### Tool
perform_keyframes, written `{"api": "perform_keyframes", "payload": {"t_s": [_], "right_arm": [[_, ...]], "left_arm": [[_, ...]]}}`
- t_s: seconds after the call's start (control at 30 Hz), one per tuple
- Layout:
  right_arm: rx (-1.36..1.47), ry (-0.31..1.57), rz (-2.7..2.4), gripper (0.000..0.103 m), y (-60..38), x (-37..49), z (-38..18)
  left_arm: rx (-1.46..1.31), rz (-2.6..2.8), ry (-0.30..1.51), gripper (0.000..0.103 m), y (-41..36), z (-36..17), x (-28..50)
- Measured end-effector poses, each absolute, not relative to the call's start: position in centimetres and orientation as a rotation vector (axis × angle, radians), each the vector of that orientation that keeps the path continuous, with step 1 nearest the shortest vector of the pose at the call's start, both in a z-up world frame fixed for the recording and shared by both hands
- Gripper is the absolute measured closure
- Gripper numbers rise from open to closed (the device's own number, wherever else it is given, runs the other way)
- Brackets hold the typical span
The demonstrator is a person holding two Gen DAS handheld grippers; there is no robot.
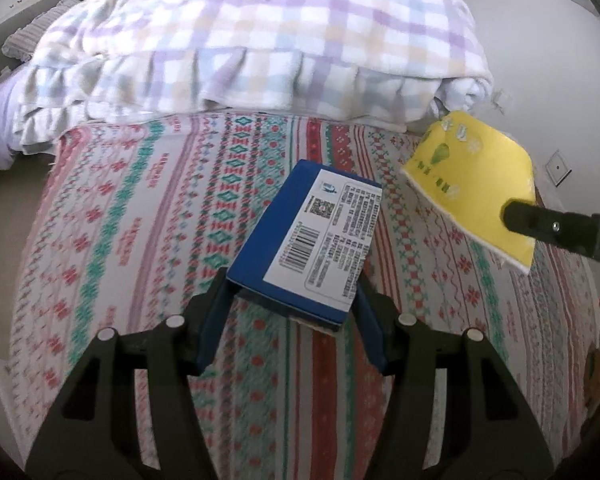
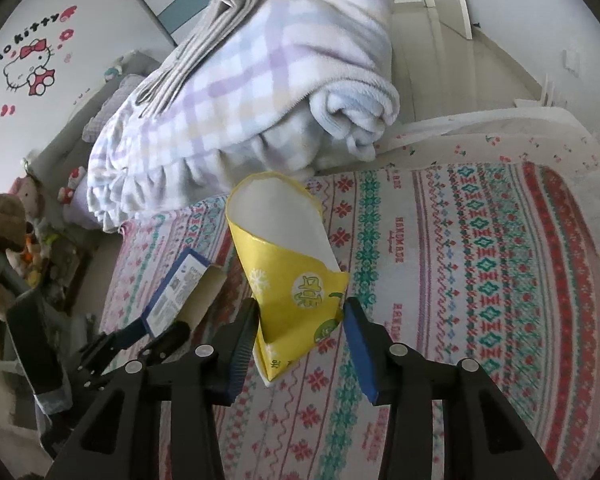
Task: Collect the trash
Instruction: 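Carry the blue box and yellow cup to the wastebasket and release both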
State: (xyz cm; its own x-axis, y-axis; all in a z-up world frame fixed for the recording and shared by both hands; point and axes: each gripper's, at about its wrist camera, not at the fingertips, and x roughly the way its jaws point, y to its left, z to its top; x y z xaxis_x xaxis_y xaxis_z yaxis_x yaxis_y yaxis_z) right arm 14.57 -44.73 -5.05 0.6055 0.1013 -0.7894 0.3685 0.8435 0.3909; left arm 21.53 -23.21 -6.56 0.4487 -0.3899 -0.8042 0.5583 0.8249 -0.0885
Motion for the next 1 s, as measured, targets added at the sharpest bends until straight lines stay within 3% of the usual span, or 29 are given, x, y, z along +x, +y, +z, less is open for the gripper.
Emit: {"api": "perform_keyframes", "payload": {"t_s": [0.47, 1.0], "right_arm": [[0.447, 0.89, -0.04, 0.059, -39.8, 10.4, 0.2], [0.354, 0.92, -0.001, 0.059, -33.5, 8.6, 2.0]], "left_arm": [[0.194, -0.537, 0.933, 0.043, -16.8, -3.5, 16.8], [0.142, -0.427, 0.928, 0.043, -9.2, -1.3, 13.7]]}}
